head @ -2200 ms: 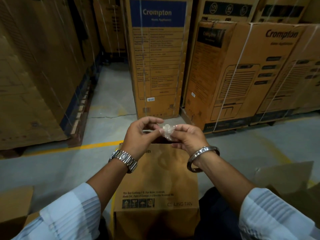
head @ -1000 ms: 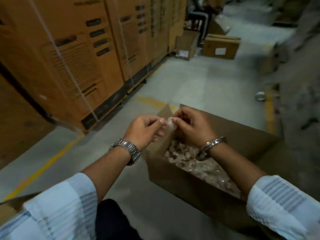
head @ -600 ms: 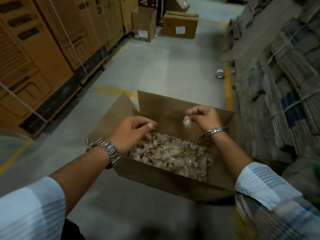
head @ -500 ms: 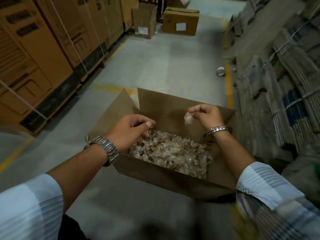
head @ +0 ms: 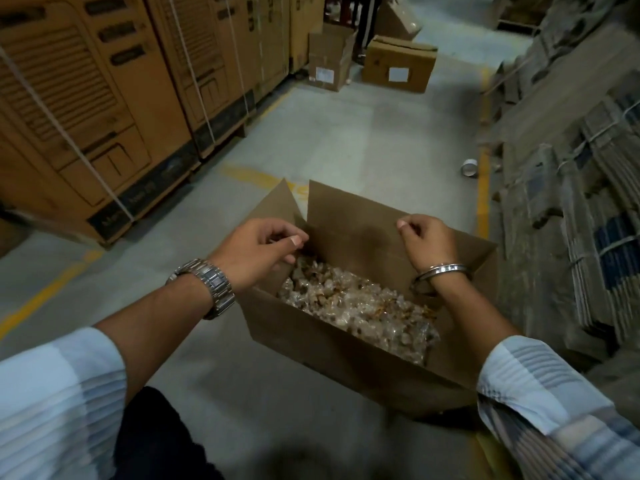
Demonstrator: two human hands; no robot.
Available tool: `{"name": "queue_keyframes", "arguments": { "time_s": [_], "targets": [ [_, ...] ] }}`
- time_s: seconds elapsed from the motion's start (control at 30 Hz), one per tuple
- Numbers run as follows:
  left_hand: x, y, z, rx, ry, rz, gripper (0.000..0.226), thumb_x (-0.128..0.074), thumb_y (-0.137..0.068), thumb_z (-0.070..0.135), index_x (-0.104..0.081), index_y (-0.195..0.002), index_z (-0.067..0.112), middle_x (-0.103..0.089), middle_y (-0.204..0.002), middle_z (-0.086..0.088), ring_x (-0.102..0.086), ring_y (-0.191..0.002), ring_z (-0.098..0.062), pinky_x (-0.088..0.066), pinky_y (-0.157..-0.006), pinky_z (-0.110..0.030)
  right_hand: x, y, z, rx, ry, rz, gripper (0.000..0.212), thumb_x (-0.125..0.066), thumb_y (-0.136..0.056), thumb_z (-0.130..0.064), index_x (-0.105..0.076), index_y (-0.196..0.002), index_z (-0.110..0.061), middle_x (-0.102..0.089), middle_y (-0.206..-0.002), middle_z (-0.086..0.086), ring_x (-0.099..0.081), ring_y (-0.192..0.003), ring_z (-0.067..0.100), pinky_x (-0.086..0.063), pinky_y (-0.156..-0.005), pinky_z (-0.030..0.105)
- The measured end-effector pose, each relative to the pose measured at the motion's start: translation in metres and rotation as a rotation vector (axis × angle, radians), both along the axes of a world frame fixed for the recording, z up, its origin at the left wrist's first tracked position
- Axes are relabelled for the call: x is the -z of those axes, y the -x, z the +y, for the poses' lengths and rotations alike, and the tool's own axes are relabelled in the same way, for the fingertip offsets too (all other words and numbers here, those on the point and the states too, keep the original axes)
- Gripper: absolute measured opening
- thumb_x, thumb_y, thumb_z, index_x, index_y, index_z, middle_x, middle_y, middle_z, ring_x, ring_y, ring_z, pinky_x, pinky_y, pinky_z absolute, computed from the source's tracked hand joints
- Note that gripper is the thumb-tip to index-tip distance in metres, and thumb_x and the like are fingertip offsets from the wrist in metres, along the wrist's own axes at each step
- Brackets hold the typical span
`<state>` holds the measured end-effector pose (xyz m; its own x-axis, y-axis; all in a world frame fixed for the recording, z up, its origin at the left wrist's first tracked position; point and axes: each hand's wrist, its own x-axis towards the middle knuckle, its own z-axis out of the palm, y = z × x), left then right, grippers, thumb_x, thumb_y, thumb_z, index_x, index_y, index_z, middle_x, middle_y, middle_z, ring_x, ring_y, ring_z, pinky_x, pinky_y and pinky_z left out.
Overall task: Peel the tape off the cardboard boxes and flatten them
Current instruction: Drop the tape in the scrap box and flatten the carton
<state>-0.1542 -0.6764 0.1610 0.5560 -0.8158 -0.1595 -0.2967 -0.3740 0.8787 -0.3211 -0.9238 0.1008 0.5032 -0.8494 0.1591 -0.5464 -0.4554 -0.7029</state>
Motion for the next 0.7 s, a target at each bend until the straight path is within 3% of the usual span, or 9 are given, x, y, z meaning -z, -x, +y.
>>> {"name": "queue_keyframes", "arguments": {
  "time_s": [0.13, 0.3, 0.43, 0.5, 0.6, 0.7],
  "targets": [
    [-0.013, -0.014, 0.037, -0.102, 0.04, -0.044, 0.02, -0.063, -0.083, 0.053, -0.074, -0.097, 0.044, -0.077, -0.102, 0.007, -0.073, -0.093, -0.013, -0.057, -0.091, -0.051, -0.019, -0.054, 0.063, -0.29, -0.088, -0.079, 0.014, -0.065, -0.095, -0.024, -0.077, -0.1, -0.019, -0.074, -0.093, -0.006, -0.067, -0.087, 0.013, -0.053, -0.079, 0.032],
    [-0.034, -0.049, 0.133, -0.325, 0.085, -0.13, 0.016, -0.064, -0.091, 0.038, -0.076, -0.1, 0.031, -0.077, -0.098, 0.005, -0.071, -0.093, -0.012, -0.053, -0.081, -0.032, -0.045, -0.143, 0.183, -0.669, -0.122, -0.187, 0.013, -0.068, -0.092, -0.021, -0.077, -0.096, -0.013, -0.073, -0.082, -0.004, -0.063, -0.072, 0.006, -0.049, -0.068, 0.027],
    [-0.053, -0.069, 0.253, -0.544, 0.087, -0.193, 0.016, -0.066, -0.092, 0.033, -0.076, -0.102, 0.026, -0.077, -0.097, 0.003, -0.069, -0.093, -0.015, -0.05, -0.076, -0.024, -0.066, -0.194, 0.306, -0.928, -0.223, -0.207, 0.013, -0.069, -0.092, -0.022, -0.077, -0.1, -0.015, -0.075, -0.086, -0.002, -0.067, -0.078, 0.009, -0.052, -0.073, 0.025],
    [-0.06, -0.072, 0.317, -0.66, 0.083, -0.245, 0.022, -0.066, -0.086, 0.042, -0.077, -0.1, 0.029, -0.076, -0.094, 0.008, -0.068, -0.09, -0.01, -0.049, -0.075, -0.028, -0.072, -0.211, 0.369, -1.065, -0.277, -0.201, 0.013, -0.069, -0.092, -0.021, -0.077, -0.101, -0.015, -0.076, -0.088, -0.002, -0.069, -0.082, 0.01, -0.053, -0.076, 0.025],
    [-0.064, -0.064, 0.407, -0.798, 0.055, -0.249, 0.016, -0.067, -0.091, 0.032, -0.076, -0.101, 0.024, -0.074, -0.094, 0.009, -0.067, -0.091, -0.009, -0.058, -0.08, -0.037, -0.076, -0.227, 0.459, -1.229, -0.279, -0.163, 0.014, -0.069, -0.092, -0.019, -0.077, -0.103, -0.015, -0.074, -0.088, -0.006, -0.067, -0.08, 0.006, -0.053, -0.078, 0.028],
    [-0.06, -0.047, 0.483, -0.918, -0.114, -0.363, 0.013, -0.067, -0.094, 0.031, -0.074, -0.103, 0.026, -0.074, -0.096, 0.008, -0.07, -0.09, -0.012, -0.059, -0.083, -0.041, -0.08, -0.229, 0.534, -1.352, -0.193, -0.089, 0.016, -0.069, -0.092, -0.023, -0.076, -0.106, -0.02, -0.076, -0.095, -0.003, -0.069, -0.088, 0.012, -0.057, -0.085, 0.036]
  ]
}}
